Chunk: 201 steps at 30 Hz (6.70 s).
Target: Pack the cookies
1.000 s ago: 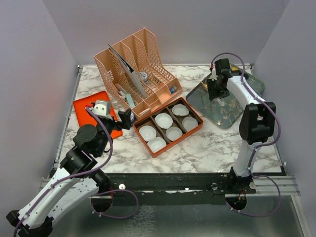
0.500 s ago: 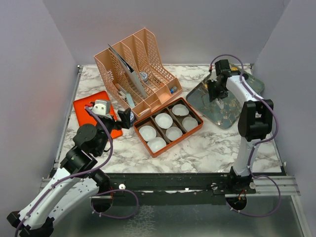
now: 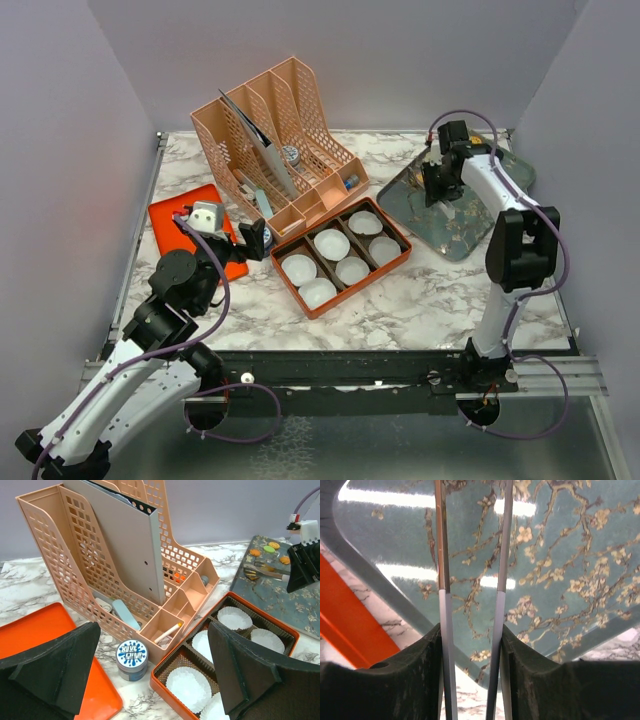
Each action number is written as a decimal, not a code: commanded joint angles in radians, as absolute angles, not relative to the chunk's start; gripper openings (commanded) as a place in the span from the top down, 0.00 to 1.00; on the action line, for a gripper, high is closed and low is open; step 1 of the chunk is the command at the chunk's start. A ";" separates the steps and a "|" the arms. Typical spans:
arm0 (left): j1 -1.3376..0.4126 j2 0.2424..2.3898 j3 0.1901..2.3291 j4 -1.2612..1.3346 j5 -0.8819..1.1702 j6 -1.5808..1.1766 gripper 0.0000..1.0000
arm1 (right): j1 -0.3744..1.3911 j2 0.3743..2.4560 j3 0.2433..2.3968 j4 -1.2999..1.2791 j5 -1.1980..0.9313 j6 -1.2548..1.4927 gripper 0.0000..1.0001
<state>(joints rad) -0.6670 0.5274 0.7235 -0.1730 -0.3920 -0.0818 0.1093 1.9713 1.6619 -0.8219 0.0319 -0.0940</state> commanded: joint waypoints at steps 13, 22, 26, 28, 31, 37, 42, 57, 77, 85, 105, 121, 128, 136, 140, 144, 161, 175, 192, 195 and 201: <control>-0.630 0.537 0.706 -0.150 -0.364 -0.095 0.01 | 0.191 1.582 1.447 -0.805 -0.057 0.032 0.79; -0.607 0.539 0.706 -0.156 -0.362 -0.104 0.01 | 0.414 1.442 1.384 -0.839 -0.005 0.069 0.79; -0.598 0.546 0.703 -0.156 -0.358 -0.110 0.01 | 0.529 1.399 1.358 -0.843 -0.004 0.094 0.79; -0.597 0.550 0.703 -0.158 -0.355 -0.112 0.01 | 0.585 1.386 1.344 -0.835 0.020 0.108 0.79; -0.589 0.556 0.703 -0.158 -0.354 -0.113 0.01 | 0.660 1.385 1.330 -0.823 0.034 0.122 0.78; -0.575 0.568 0.701 -0.162 -0.347 -0.120 0.01 | 0.844 1.423 1.329 -0.803 0.057 0.114 0.78; -0.574 0.552 0.700 -0.166 -0.345 -0.122 0.01 | 0.929 1.460 1.317 -0.798 0.063 0.096 0.78; -0.571 0.562 0.698 -0.161 -0.347 -0.119 0.01 | 0.983 1.544 1.237 -0.716 0.010 0.092 0.78; -0.568 0.568 0.700 -0.163 -0.335 -0.121 0.01 | 1.008 1.614 1.215 -0.653 -0.043 0.102 0.69; -0.569 0.567 0.700 -0.162 -0.335 -0.121 0.01 | 1.009 1.608 1.221 -0.659 -0.032 0.106 0.52; -0.566 0.565 0.700 -0.162 -0.335 -0.123 0.01 | 1.009 1.473 1.298 -0.741 0.034 0.126 0.52; -0.566 0.543 0.696 -0.160 -0.309 -0.135 0.01 | 0.781 1.427 1.406 -0.924 0.245 0.198 0.56; -0.583 0.517 0.694 -0.158 -0.296 -0.140 0.01 | 0.543 1.457 1.439 -0.926 0.243 0.170 0.56; -0.626 0.488 0.691 -0.158 -0.307 -0.132 0.01 | 0.279 1.568 1.512 -0.881 0.206 0.155 0.57; -0.640 0.475 0.691 -0.158 -0.317 -0.129 0.01 | 0.180 1.677 1.585 -0.875 0.193 0.161 0.56; -0.657 0.469 0.690 -0.157 -0.323 -0.124 0.01 | 0.103 1.771 1.654 -0.864 0.183 0.168 0.56; -0.688 0.468 0.683 -0.152 -0.334 -0.115 0.01 | -0.049 2.047 1.889 -0.899 0.207 0.179 0.53; -0.687 0.482 0.681 -0.151 -0.337 -0.112 0.01 | -0.105 2.135 1.965 -0.901 0.161 0.166 0.52; -0.687 0.487 0.680 -0.150 -0.337 -0.112 0.01 | -0.123 2.221 2.021 -0.908 0.102 0.148 0.51; -0.687 0.488 0.680 -0.150 -0.337 -0.111 0.01 | -0.122 2.231 2.026 -0.913 0.101 0.146 0.52; -0.687 0.488 0.680 -0.150 -0.337 -0.112 0.01 | -0.123 2.218 2.023 -0.929 0.093 0.146 0.64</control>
<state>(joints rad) -0.6830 0.4843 0.6895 -0.1730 -0.3241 -0.1215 -0.1135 2.2177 1.9945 -0.9073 0.1207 0.1566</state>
